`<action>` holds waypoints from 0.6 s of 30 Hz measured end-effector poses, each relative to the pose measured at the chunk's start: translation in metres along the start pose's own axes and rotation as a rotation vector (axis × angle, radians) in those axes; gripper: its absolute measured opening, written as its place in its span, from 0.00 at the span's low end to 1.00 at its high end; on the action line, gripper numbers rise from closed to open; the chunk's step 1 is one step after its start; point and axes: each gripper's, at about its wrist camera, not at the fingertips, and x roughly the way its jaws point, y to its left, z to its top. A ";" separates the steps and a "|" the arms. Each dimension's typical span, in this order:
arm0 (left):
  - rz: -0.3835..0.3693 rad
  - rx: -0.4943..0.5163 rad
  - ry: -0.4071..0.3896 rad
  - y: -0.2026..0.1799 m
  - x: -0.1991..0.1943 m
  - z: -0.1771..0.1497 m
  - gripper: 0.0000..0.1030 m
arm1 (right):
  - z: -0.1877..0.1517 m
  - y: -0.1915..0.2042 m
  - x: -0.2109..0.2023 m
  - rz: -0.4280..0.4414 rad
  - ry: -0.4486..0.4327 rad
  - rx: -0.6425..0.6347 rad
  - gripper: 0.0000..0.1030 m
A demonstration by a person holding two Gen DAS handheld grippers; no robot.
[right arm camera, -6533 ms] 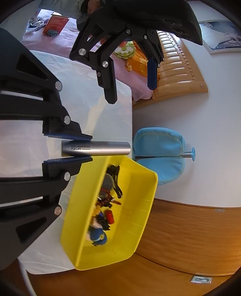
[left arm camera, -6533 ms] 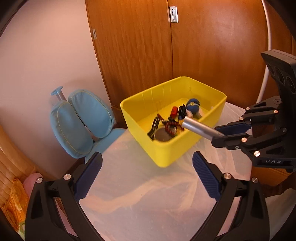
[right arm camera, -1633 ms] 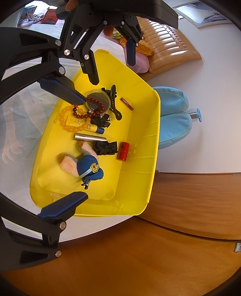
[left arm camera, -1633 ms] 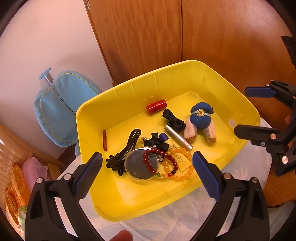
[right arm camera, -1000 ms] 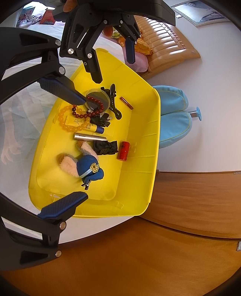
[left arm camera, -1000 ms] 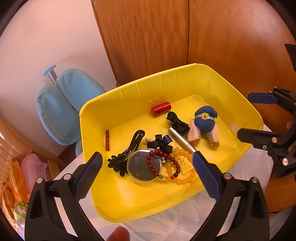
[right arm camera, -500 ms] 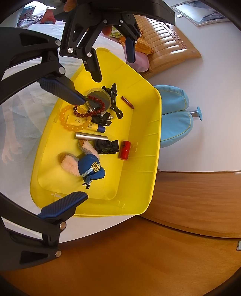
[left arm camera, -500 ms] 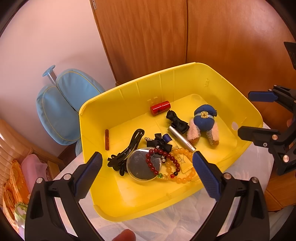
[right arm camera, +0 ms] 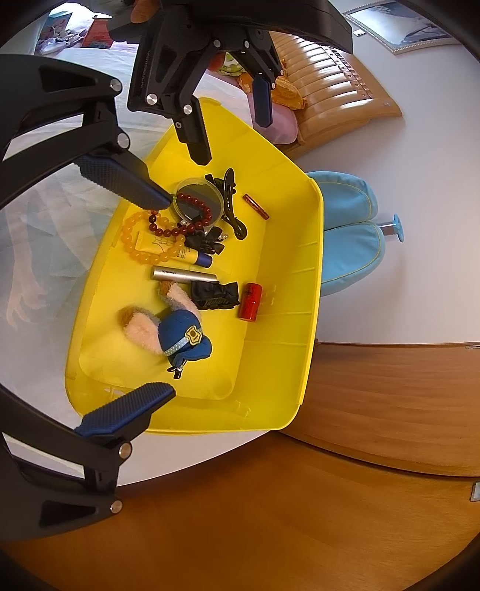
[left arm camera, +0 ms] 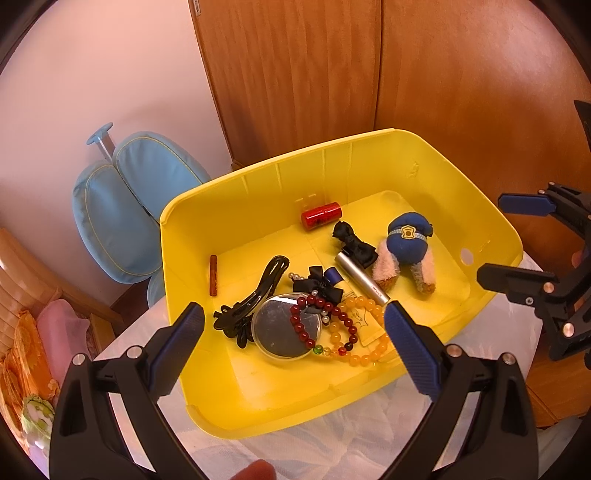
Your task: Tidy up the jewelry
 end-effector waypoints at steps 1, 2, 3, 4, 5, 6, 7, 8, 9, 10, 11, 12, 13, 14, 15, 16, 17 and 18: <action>0.001 -0.002 0.000 0.000 0.000 0.000 0.92 | -0.001 0.001 0.000 0.000 0.001 -0.001 0.92; 0.000 -0.006 0.000 0.000 0.001 0.000 0.92 | -0.001 0.001 0.000 0.000 0.002 -0.002 0.92; -0.002 -0.009 -0.001 0.000 0.001 0.000 0.92 | -0.002 0.002 -0.001 0.000 0.002 -0.002 0.92; -0.006 -0.012 -0.001 -0.001 0.001 0.000 0.92 | -0.002 0.002 -0.001 0.000 0.002 -0.002 0.92; -0.009 -0.016 -0.003 -0.001 0.001 0.000 0.92 | -0.002 0.002 -0.001 0.000 0.002 -0.002 0.92; -0.013 -0.016 -0.005 -0.001 0.001 0.000 0.92 | -0.002 0.002 -0.001 0.000 0.002 -0.002 0.92; -0.018 -0.015 -0.007 -0.002 0.000 0.000 0.92 | -0.002 0.002 -0.001 0.000 0.002 -0.003 0.92; -0.020 -0.014 -0.012 -0.003 0.000 0.000 0.92 | -0.002 0.002 -0.001 -0.001 0.002 -0.003 0.92; -0.020 -0.013 -0.019 -0.004 -0.001 0.000 0.92 | -0.002 0.002 -0.001 -0.001 0.002 -0.003 0.92; -0.018 -0.012 -0.026 -0.004 -0.002 -0.001 0.92 | -0.002 0.002 -0.001 -0.002 0.002 -0.002 0.92; -0.016 -0.014 -0.031 -0.004 -0.003 -0.001 0.92 | -0.002 0.003 -0.002 -0.002 0.003 -0.001 0.92; -0.017 -0.015 -0.036 -0.004 -0.004 -0.001 0.92 | -0.002 0.003 -0.001 -0.003 0.003 -0.002 0.92; -0.019 -0.018 -0.039 -0.003 -0.004 -0.001 0.92 | -0.003 0.003 -0.002 -0.003 0.003 -0.001 0.92; -0.018 -0.022 -0.040 -0.003 -0.004 0.000 0.92 | -0.002 0.003 -0.002 -0.004 0.004 -0.001 0.92; -0.023 -0.022 -0.038 -0.003 -0.004 -0.001 0.92 | -0.002 0.003 -0.002 -0.004 0.005 -0.002 0.92; -0.034 -0.019 -0.035 -0.003 -0.004 -0.001 0.92 | -0.002 0.003 -0.002 -0.004 0.005 -0.001 0.92; -0.041 -0.022 -0.033 -0.002 -0.005 -0.001 0.92 | -0.002 0.003 -0.002 -0.003 0.005 -0.001 0.92; -0.043 -0.027 -0.028 -0.002 -0.004 -0.001 0.92 | -0.002 0.003 -0.002 -0.003 0.005 -0.001 0.92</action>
